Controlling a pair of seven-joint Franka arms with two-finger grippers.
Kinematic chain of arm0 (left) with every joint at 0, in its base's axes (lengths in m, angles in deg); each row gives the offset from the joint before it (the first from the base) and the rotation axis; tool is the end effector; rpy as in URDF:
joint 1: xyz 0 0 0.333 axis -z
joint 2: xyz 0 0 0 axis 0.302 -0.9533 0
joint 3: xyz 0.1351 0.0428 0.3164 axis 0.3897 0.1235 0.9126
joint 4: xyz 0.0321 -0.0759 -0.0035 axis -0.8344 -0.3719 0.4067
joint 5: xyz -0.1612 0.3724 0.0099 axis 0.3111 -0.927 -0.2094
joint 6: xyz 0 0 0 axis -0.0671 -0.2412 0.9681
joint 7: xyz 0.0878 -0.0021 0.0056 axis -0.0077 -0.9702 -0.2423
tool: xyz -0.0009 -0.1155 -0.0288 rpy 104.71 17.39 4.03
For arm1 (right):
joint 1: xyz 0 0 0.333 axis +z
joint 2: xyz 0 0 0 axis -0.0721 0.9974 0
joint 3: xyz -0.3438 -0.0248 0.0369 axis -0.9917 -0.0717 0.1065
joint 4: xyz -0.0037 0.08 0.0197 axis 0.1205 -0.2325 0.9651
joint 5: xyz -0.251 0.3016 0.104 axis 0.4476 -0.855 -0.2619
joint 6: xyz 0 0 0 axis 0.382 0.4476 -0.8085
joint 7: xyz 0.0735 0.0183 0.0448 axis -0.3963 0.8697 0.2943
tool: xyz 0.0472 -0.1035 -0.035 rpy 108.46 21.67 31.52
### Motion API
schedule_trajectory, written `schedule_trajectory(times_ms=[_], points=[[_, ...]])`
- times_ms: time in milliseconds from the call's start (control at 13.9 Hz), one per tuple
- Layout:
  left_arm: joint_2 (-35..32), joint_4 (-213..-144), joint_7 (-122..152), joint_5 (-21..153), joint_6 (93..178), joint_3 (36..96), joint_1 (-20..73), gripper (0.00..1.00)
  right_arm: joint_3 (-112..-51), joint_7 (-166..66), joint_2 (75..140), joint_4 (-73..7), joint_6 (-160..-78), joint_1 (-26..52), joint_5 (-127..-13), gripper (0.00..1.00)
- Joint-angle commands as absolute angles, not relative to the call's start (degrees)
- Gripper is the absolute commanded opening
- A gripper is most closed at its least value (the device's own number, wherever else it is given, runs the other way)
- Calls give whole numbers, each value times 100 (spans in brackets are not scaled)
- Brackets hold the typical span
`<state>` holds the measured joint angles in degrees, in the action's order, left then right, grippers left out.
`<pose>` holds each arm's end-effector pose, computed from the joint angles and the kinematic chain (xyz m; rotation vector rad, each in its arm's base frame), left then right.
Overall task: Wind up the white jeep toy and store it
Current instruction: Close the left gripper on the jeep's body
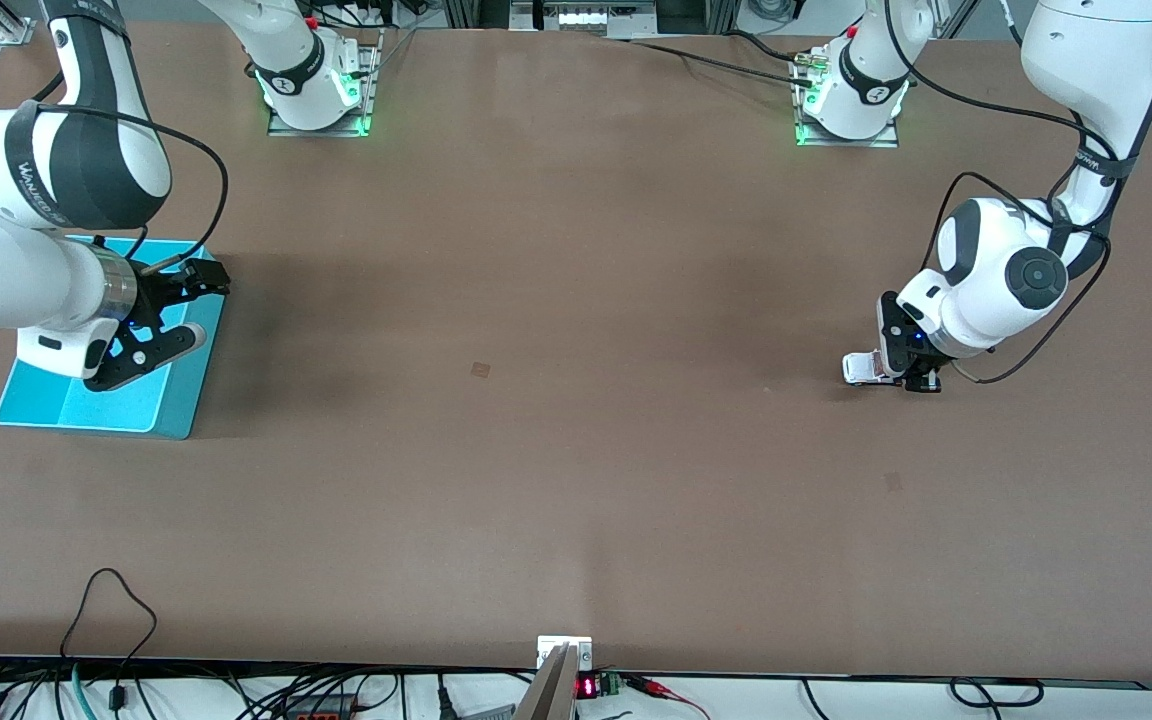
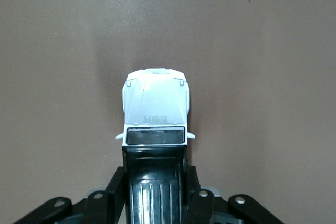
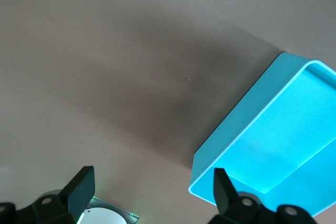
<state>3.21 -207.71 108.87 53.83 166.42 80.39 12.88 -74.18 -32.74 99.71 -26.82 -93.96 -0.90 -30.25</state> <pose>0.5598 0.0082 0.2071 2.2335 -2.1945 -0.0365 0.6221 0.0483 0.4566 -3.0035 -0.7437 0.4942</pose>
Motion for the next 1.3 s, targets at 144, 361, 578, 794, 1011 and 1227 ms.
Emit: schedule_trajectory(times_ms=[144,361,578,794,1011,1227], points=[[313,-20779,10965,5305,16583,7998,1231,16,-7423,-3184,9962,-2661,-9331,-115,-3083,100],[304,-20770,10956,5314,16583,7998,1230,6,-7423,-3184,9962,-2661,-9331,-115,-3083,100],[304,-20770,10956,5305,16583,7998,1222,7,-7423,-3175,9962,-2652,-9331,-115,-3083,100],[234,-20770,10965,5305,16583,8007,1152,10,-7423,-3175,9962,-2652,-9331,-115,-3092,100],[198,-20770,10983,5296,16583,8007,1099,10,-7423,-3175,9962,-2652,-9331,-115,-3092,100],[190,-20770,11017,5296,16583,8007,994,9,-7423,-3184,9962,-2652,-9331,-115,-3083,100]])
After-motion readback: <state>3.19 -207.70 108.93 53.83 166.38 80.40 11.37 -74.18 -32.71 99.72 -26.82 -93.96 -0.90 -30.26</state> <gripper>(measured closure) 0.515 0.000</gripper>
